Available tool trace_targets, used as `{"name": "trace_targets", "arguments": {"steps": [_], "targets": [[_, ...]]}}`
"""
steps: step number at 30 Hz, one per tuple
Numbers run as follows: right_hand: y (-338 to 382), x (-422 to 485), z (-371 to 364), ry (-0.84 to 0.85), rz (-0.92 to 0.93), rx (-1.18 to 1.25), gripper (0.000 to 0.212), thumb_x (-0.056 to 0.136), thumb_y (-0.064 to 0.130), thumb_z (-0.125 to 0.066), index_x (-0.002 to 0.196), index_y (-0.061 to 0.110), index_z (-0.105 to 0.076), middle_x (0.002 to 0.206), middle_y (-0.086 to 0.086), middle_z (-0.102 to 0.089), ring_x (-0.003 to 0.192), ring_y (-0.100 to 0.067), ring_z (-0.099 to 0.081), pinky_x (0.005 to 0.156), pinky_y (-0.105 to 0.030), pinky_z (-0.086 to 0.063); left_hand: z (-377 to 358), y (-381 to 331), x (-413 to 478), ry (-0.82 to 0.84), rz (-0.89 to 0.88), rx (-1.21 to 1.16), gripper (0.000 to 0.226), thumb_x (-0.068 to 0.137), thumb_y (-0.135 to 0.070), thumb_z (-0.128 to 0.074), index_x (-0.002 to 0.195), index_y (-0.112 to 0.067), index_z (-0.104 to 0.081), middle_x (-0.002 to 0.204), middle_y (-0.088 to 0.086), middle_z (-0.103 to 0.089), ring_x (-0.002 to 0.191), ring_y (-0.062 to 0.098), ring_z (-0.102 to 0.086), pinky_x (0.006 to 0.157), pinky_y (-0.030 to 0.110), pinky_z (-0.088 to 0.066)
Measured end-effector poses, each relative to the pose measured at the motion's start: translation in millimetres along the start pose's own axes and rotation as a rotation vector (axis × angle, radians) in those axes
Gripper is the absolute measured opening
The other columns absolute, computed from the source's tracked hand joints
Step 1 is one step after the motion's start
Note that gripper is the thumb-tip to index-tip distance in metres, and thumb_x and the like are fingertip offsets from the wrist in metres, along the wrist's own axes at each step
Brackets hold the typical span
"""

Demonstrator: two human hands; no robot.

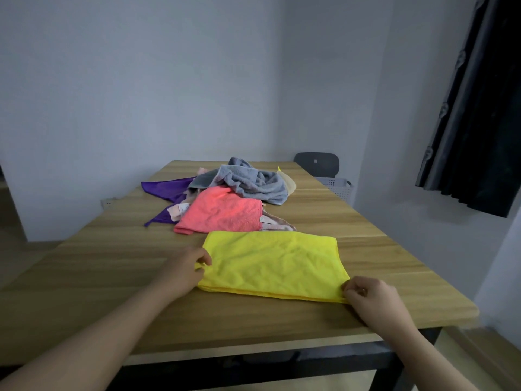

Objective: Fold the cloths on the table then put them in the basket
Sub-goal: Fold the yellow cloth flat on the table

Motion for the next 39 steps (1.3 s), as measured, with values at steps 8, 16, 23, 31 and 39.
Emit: {"name": "trace_targets", "arguments": {"steps": [8,16,23,31,39], "targets": [[42,8,1,-0.226,0.169,-0.466,0.03,0.093,0.037,-0.043,0.08,0.019,-0.063,0.084,0.009,-0.062,0.088,-0.015,-0.048,0.075,-0.029,-0.032,15,-14,6,-0.033,0.077,0.338,0.023,0.086,-0.021,-0.049,0.086,-0.029,-0.07,0.107,-0.007,-0.063,0.101,0.017,-0.05,0.083,0.027,-0.041],[62,37,-69,0.307,0.162,-0.404,0.05,0.093,0.055,-0.034,0.14,0.036,-0.033,0.153,0.01,-0.026,0.141,-0.018,-0.02,0.111,-0.04,-0.018,-46,-34,9,0.492,-0.019,0.356,0.06,0.096,-0.054,-0.029,0.149,-0.036,-0.006,0.159,-0.006,0.0,0.146,0.018,0.0,0.118,0.042,-0.004],[90,69,-57,0.054,0.166,-0.229,0.03,0.092,0.046,-0.045,0.108,0.027,-0.062,0.112,0.004,-0.063,0.109,-0.021,-0.054,0.09,-0.033,-0.037,-8,-47,39,0.127,-0.046,0.467,0.038,0.095,-0.045,-0.032,0.119,-0.027,-0.057,0.129,0.0,-0.049,0.121,0.023,-0.044,0.091,0.037,-0.037],[66,99,-111,0.335,0.092,-0.488,0.064,0.087,0.071,-0.018,0.145,0.043,-0.013,0.158,0.009,-0.005,0.146,-0.023,0.001,0.114,-0.048,-0.001,-68,-12,47,0.381,0.063,0.372,0.067,0.086,-0.074,-0.017,0.145,-0.048,0.0,0.158,-0.007,0.01,0.145,0.023,0.012,0.116,0.046,0.005],[62,133,-118,0.347,0.091,-0.53,0.067,0.085,0.074,-0.015,0.145,0.045,-0.009,0.158,0.01,-0.002,0.146,-0.022,0.001,0.114,-0.049,-0.003,-65,-1,69,0.359,0.115,0.379,0.074,0.079,-0.081,-0.017,0.144,-0.05,0.001,0.158,-0.003,0.011,0.145,0.026,0.013,0.115,0.046,0.006]]}}
Point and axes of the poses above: each hand's wrist, its own x-axis towards the middle knuckle, its own z-axis out of the back of the hand, y = z × x, the point moved 5 cm from there along x, towards the middle knuckle
